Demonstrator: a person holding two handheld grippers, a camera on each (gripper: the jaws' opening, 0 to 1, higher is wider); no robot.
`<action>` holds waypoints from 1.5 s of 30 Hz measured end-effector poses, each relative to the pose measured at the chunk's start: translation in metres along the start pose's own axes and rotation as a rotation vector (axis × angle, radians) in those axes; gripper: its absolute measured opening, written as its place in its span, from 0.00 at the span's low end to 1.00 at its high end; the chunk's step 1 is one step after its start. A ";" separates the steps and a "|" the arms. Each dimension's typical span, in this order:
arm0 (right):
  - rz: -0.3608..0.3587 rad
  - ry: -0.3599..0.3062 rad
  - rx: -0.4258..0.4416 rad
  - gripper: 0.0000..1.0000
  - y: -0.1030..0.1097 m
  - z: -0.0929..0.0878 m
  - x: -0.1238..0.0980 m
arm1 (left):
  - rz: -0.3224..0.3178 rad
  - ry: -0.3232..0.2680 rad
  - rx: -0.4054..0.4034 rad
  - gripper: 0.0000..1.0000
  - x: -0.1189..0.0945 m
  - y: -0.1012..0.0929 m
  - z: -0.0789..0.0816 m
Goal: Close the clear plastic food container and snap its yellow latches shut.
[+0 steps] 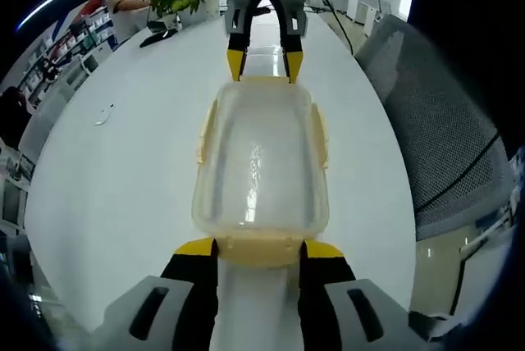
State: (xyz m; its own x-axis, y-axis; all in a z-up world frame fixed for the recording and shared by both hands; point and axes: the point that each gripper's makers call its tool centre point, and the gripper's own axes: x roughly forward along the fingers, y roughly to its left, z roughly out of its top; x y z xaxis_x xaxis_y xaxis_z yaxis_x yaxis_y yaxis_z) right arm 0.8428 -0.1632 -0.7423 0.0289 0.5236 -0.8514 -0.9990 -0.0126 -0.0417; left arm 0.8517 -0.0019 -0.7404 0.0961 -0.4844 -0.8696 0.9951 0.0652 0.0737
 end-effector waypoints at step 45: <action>-0.056 -0.002 0.002 0.34 0.026 -0.041 -0.102 | 0.013 -0.047 0.059 0.31 -0.016 -0.022 0.110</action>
State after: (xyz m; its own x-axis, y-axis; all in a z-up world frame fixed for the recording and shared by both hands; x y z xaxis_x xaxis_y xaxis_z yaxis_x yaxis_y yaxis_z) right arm 0.8155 -0.2521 -0.6782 0.0850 0.5249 -0.8469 -0.9959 0.0189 -0.0882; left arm 0.8305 -0.0914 -0.6749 0.1082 -0.5246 -0.8445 0.9932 0.0211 0.1142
